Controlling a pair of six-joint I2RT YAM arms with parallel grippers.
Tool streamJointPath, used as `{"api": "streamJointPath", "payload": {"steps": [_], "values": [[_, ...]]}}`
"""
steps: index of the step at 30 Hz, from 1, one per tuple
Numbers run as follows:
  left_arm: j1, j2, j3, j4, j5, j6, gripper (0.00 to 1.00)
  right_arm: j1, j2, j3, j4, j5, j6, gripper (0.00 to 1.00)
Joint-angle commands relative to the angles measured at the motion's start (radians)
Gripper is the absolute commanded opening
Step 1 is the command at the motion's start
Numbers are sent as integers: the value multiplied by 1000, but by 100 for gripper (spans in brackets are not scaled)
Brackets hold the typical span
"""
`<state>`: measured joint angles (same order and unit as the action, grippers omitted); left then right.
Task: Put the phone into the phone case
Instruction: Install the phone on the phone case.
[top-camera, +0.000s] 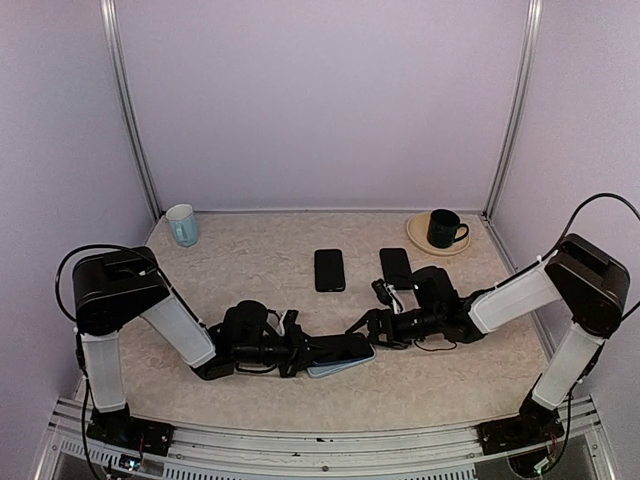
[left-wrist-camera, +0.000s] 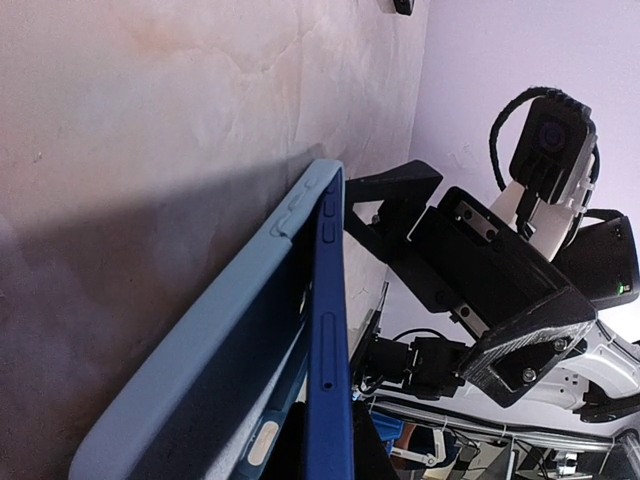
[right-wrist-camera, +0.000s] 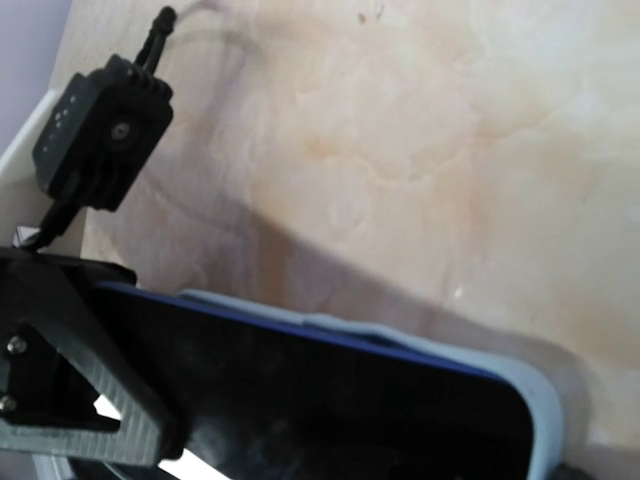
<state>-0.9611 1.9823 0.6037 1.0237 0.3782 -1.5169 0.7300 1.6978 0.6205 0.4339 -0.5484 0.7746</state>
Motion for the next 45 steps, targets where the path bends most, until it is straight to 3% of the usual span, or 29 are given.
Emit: {"api": "streamJointPath", "payload": {"steps": [1,24,45], "values": [[-16,35,-4,-159,42,10,0,26,-12,-10,-2,-40,-13,100],[18,-204,-18,-154,31,236,0,-89,-211,-95,-66,-40,-24,100],[-16,-232,9,11,97,274,0,-60,-104,-147,271,-244,102,97]]}}
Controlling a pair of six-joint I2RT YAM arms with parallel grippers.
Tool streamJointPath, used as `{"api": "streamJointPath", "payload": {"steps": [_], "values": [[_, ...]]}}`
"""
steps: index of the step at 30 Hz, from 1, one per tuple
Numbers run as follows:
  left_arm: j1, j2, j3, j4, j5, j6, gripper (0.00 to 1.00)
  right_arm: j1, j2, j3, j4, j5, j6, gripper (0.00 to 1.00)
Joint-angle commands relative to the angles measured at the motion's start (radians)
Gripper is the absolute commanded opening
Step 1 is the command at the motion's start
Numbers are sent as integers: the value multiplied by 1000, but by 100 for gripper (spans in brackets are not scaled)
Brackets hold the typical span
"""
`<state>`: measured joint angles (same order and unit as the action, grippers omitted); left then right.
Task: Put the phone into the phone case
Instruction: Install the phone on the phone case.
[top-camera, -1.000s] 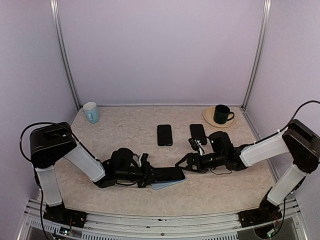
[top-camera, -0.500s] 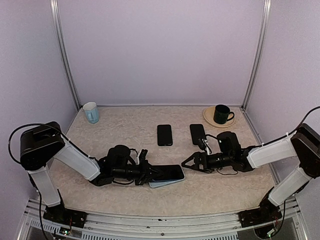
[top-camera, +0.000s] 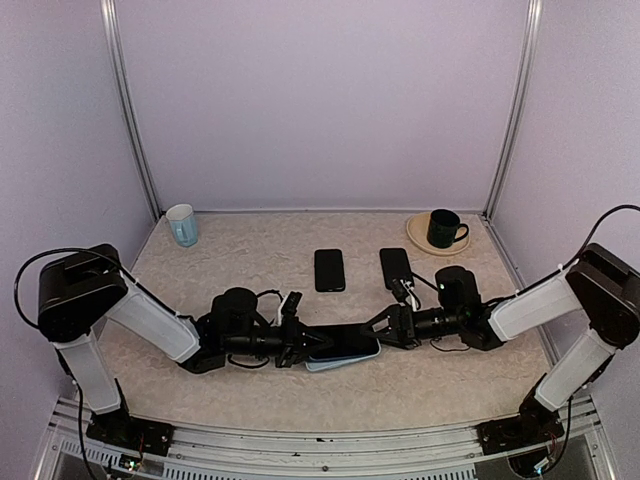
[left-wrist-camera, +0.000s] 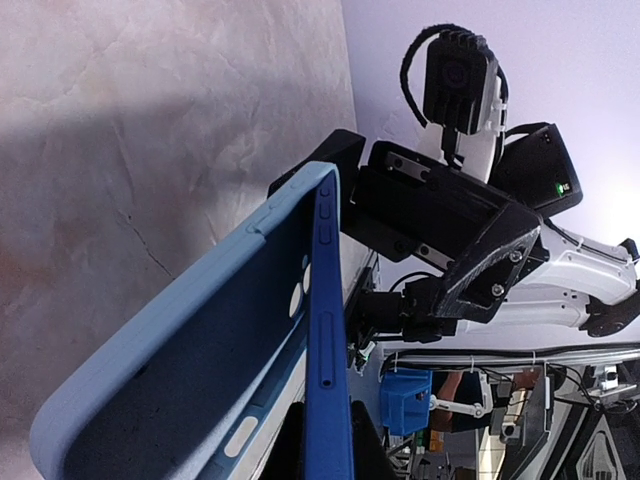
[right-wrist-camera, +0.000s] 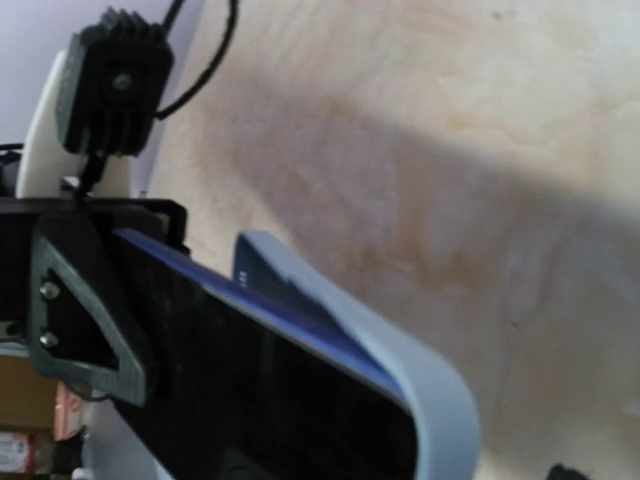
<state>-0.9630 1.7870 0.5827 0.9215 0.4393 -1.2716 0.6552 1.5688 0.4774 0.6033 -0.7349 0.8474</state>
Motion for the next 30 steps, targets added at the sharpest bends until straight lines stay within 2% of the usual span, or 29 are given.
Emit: {"api": "streamJointPath", "payload": {"steps": [1,15,20,30], "values": [[-18,-32,37,114,42,30,0,18,31,-3,115,-63,37,96],[-32,-23,94,25,36,101,0,50,71,-8,286,-141,157,80],[-32,-30,103,-27,22,126,0,57,77,-10,308,-155,172,69],[-31,-25,102,-34,15,118,0,75,122,-16,389,-180,200,44]]}}
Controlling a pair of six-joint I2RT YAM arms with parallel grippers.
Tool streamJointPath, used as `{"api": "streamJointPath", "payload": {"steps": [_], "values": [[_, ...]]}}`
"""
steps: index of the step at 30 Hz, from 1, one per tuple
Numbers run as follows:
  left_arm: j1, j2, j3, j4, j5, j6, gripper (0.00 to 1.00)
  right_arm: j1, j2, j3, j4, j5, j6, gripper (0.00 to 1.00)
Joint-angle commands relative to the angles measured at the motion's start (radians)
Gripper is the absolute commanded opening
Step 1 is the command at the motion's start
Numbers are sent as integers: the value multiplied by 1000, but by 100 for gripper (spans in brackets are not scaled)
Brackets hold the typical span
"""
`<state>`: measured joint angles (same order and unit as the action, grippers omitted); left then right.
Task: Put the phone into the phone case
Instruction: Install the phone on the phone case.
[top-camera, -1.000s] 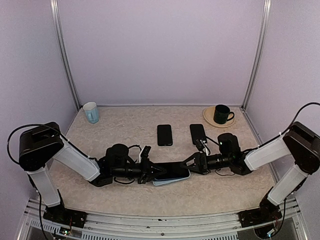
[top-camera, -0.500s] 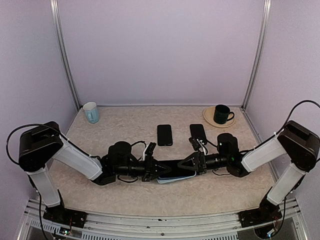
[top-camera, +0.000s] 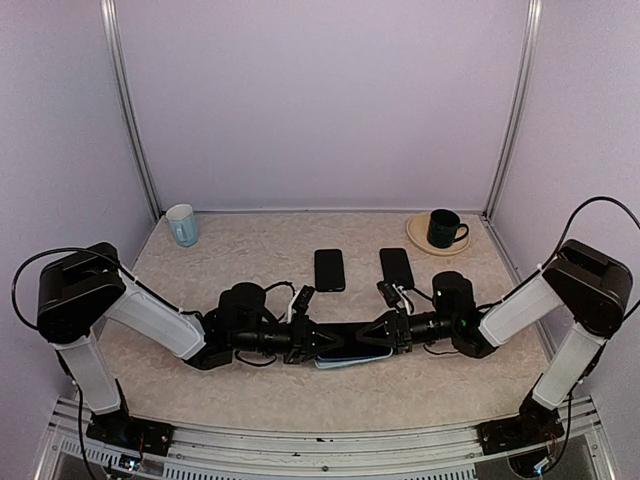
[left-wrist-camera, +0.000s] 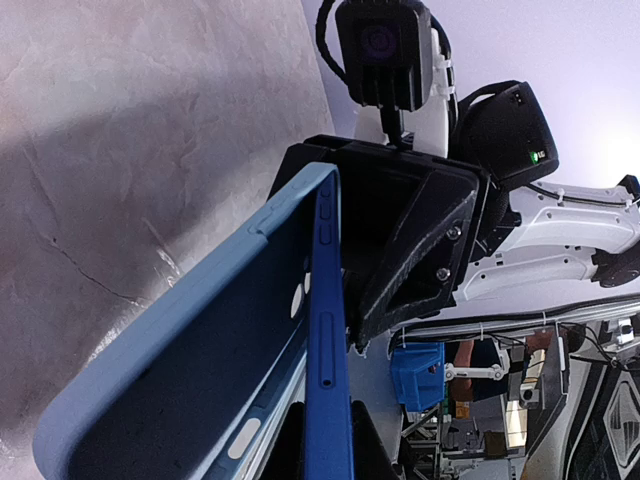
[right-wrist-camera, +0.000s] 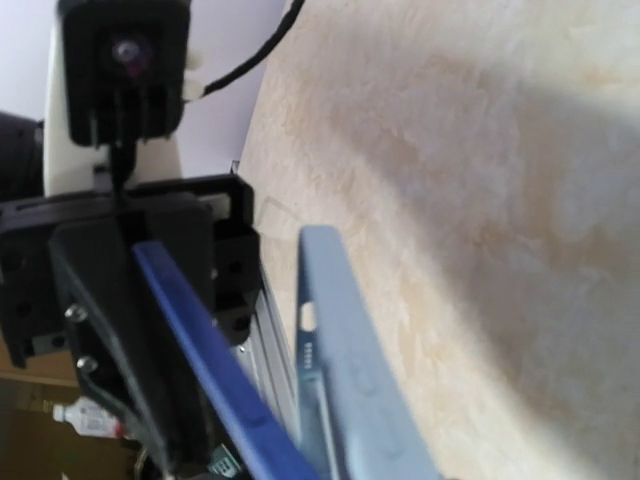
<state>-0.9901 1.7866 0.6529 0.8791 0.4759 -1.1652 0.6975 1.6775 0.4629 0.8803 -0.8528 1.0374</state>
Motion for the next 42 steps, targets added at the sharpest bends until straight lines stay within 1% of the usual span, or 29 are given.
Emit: {"api": "streamJointPath", "payload": {"steps": [1,5,10,11,16,19,24,31,38,42], "values": [[-3,-22,30,9,-21,8,0,34,17,-1,115,-62,9,42],[5,-16,24,13,-15,-13,0,37,25,-3,130,-70,3,32],[14,-15,15,17,-11,-21,0,38,24,-11,159,-82,3,16],[16,-16,13,16,-11,-23,0,38,22,-13,161,-83,3,11],[24,-19,11,9,-2,-26,8,38,-5,-18,159,-86,0,0],[30,-28,8,-6,-1,-23,13,39,-25,-16,144,-83,-11,0],[43,-71,-4,-71,-13,7,28,37,-50,-7,111,-78,-21,0],[68,-172,0,-254,-54,95,41,31,-117,-22,38,-52,-57,0],[96,-295,10,-405,-100,181,60,21,-209,-23,-82,-26,-108,0],[119,-389,21,-515,-138,249,70,17,-278,-15,-192,-1,-160,0]]}}
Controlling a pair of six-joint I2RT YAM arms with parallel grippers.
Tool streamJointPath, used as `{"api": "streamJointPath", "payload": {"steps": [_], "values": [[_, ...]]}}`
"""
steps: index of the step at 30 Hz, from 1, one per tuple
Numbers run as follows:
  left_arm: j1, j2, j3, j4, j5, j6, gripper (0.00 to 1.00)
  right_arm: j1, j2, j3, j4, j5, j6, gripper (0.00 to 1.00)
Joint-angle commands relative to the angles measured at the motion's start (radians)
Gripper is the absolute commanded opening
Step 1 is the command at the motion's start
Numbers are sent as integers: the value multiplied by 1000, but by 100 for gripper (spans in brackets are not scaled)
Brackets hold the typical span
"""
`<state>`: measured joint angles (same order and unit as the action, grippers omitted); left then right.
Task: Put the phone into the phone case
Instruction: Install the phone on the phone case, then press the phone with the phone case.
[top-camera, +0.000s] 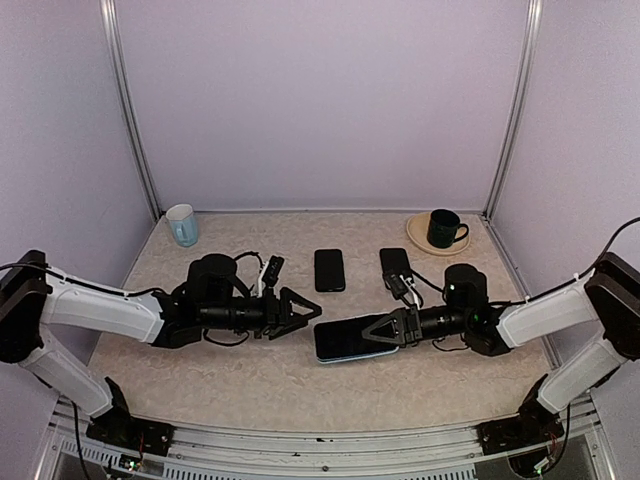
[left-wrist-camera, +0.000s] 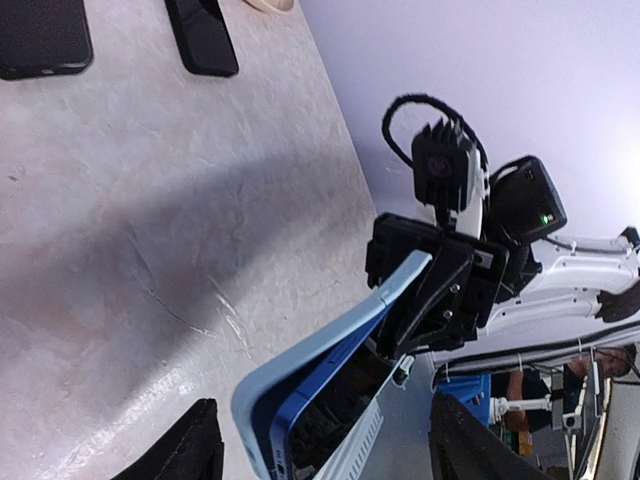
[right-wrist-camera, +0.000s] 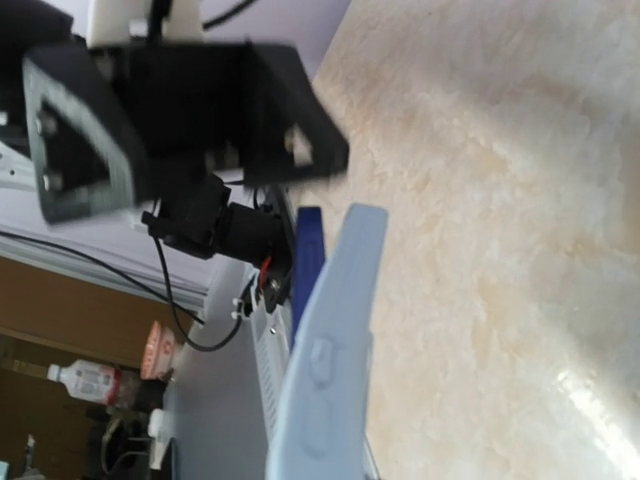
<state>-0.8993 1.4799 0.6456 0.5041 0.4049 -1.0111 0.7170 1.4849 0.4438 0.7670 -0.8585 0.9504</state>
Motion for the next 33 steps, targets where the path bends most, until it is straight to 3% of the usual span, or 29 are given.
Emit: {"api": "streamJointPath", "payload": {"steps": [1,9,24,33], "values": [[34,-100,32,-168,-78,113,73,-1,-103,5,-108,11,-87,0],[53,-219,32,-251,-95,219,99,-2,-281,-15,-319,71,-204,0],[39,-260,-7,-161,-4,291,99,-4,-608,-67,-543,165,-306,0],[-7,-216,31,-178,11,333,99,-3,-634,-80,-575,161,-339,0]]}}
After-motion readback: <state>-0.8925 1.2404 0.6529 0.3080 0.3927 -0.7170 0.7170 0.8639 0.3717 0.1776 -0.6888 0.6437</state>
